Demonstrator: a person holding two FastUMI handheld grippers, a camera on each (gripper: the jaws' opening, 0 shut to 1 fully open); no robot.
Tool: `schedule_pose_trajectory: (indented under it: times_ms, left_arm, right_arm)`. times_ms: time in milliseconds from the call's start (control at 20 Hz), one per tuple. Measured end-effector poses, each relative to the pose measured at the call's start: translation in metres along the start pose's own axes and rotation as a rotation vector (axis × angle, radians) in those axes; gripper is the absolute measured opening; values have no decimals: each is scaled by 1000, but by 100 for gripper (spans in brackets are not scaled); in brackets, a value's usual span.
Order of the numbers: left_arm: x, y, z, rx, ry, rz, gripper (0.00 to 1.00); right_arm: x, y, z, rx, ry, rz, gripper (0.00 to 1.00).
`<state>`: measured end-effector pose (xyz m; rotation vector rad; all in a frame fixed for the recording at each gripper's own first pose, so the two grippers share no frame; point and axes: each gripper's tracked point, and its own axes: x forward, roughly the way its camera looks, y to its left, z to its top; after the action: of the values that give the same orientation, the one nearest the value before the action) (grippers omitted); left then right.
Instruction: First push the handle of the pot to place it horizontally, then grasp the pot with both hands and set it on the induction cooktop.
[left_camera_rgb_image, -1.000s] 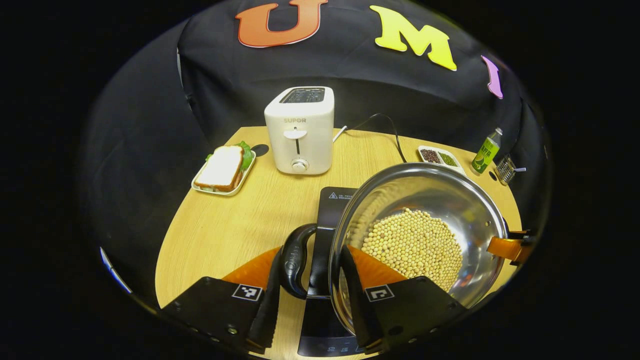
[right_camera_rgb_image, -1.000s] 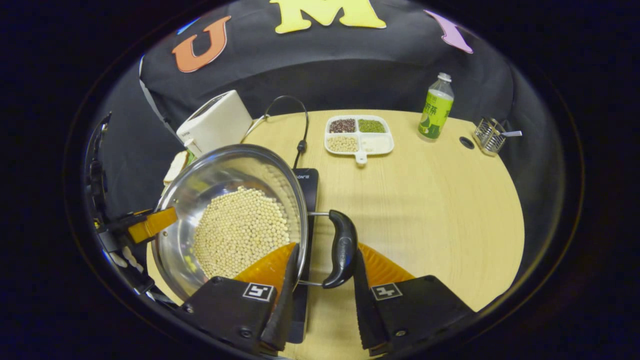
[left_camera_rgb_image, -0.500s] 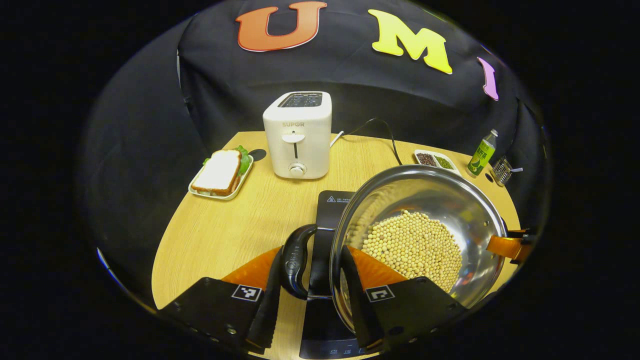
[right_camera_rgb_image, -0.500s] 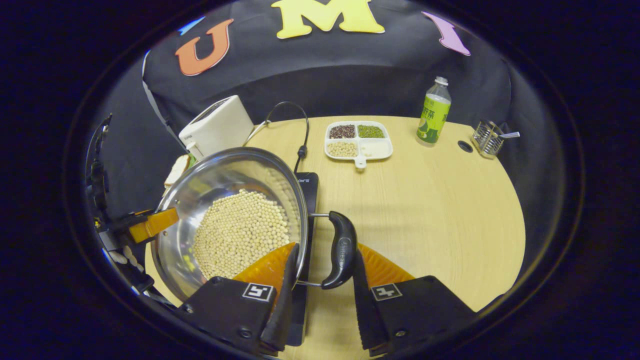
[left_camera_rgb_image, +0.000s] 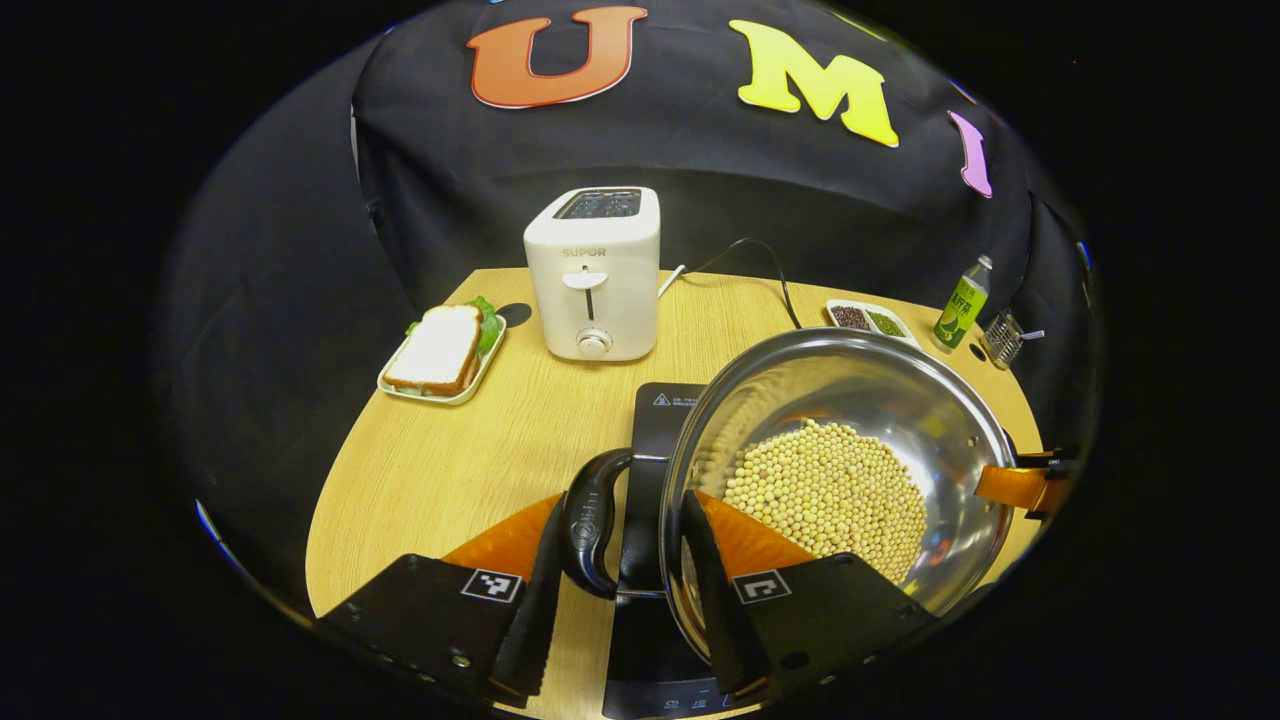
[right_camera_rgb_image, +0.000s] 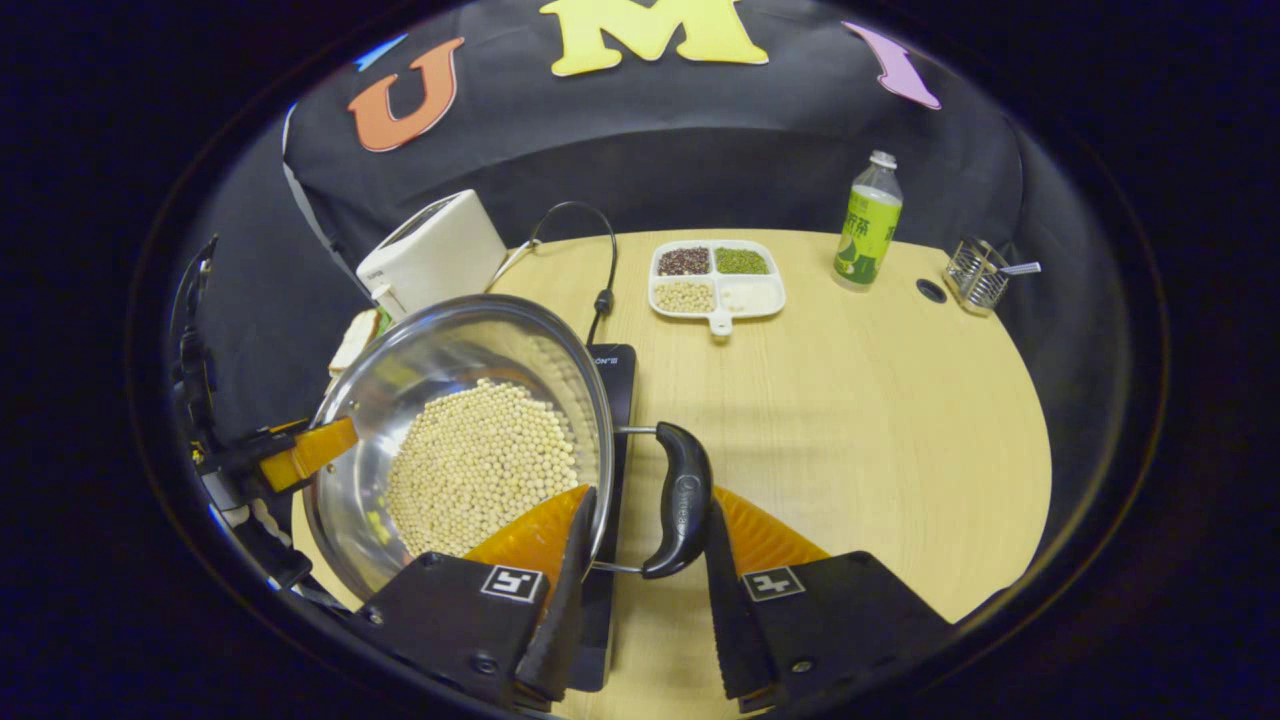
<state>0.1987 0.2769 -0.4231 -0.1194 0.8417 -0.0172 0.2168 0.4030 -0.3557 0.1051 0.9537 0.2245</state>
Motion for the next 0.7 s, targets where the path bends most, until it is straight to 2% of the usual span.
schedule_pose_trajectory:
  times_ms: [100,150,200,250,300,400,550,700]
  left_arm:
    - [0,-1,-1,-3,-31,-18,63]
    - [-1,1,0,-15,-45,-18,54]
    - [-6,4,3,-32,-67,-13,58]
    - [-12,10,9,-38,-102,4,75]
    - [-17,14,11,-35,-122,22,98]
    - [-33,22,18,-23,-161,63,96]
    - [-66,20,35,5,-245,87,98]
    - [-104,-1,50,32,-328,91,98]
  right_arm:
    - [0,-2,2,-2,-18,2,58]
    - [-1,-2,4,-13,-36,9,66]
    - [-9,-3,9,-32,-68,13,72]
    - [-14,-5,18,-51,-122,16,72]
    - [-24,-7,27,-87,-169,7,73]
    - [-45,-5,40,-154,-246,13,81]
    - [-73,-6,48,-226,-314,16,82]
    - [-103,-6,48,-249,-351,49,82]
